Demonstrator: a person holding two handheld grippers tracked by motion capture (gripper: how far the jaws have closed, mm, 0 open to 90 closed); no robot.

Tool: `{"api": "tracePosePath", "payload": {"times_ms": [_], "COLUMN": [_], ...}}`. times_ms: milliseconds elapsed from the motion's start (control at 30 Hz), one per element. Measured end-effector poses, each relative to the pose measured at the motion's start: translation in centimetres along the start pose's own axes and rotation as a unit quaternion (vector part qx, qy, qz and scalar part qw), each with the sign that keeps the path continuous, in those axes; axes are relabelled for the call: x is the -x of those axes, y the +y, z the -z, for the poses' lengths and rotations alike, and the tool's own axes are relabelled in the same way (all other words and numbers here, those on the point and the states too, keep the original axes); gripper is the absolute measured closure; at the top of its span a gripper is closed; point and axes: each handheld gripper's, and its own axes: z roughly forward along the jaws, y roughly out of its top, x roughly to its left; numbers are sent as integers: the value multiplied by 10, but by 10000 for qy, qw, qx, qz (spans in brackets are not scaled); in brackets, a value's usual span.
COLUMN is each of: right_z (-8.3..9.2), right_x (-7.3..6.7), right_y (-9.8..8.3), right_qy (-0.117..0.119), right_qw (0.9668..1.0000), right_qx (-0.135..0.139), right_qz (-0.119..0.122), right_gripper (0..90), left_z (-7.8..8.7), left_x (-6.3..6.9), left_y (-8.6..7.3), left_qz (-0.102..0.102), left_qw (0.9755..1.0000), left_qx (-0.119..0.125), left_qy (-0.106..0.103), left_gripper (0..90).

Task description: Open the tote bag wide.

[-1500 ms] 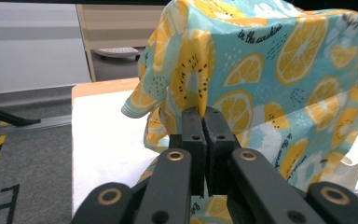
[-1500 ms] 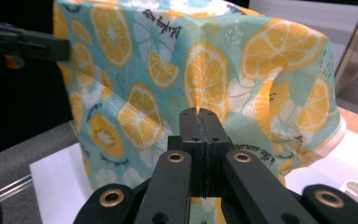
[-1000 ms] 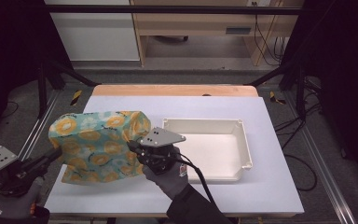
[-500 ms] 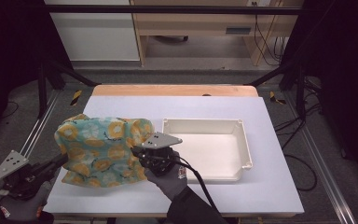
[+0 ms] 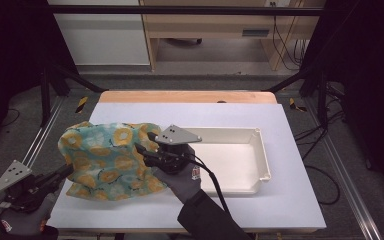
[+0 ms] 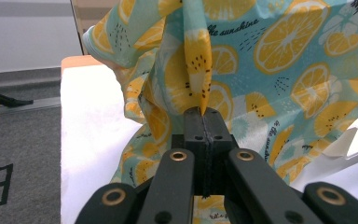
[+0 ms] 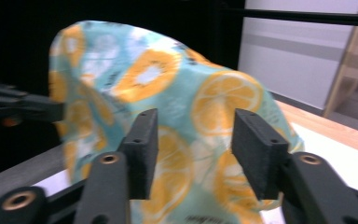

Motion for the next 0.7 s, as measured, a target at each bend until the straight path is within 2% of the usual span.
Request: {"api": "tracePosePath", "payload": {"times_ms": [67, 133, 233, 267, 300, 367, 467, 600, 700], "right_z": [-8, -15, -18, -18, -16, -13, -8, 11, 18], "right_x": [4, 7, 9, 9, 8, 8, 7, 3, -2], "right_y": [-2, -6, -11, -11, -13, -13, -11, -8, -11], "right_qy": [-89, -95, -51, -51, -66, -31, 30, 187, 280], "right_qw": [9999, 9995, 9990, 9990, 9990, 9989, 9991, 9995, 9992], "right_qx": [-91, -277, -431, -431, -442, -459, -414, -268, -276], "right_qz": [-38, -86, -96, -96, -67, -66, -47, 9, 47], "right_gripper": [479, 505, 665, 665, 806, 899, 900, 900, 900], "left_z": [-1, -1, -1, -1, -1, -1, -1, 0, 3], "left_x": [0, 0, -1, -1, -1, 0, 0, -1, 1], "left_y": [0, 0, 0, 0, 0, 0, 0, 1, 5], "left_qz": [-5, -6, 1, 1, 5, 5, 6, 17, -6], "left_qw": [10000, 10000, 10000, 10000, 10000, 10000, 10000, 10000, 9999], "left_qx": [-11, -17, -20, -20, -18, -17, -20, 10, 84], "left_qy": [1, -2, 6, 6, 6, 8, 12, 49, 96], "left_gripper": [900, 899, 900, 900, 900, 899, 900, 897, 849]}}
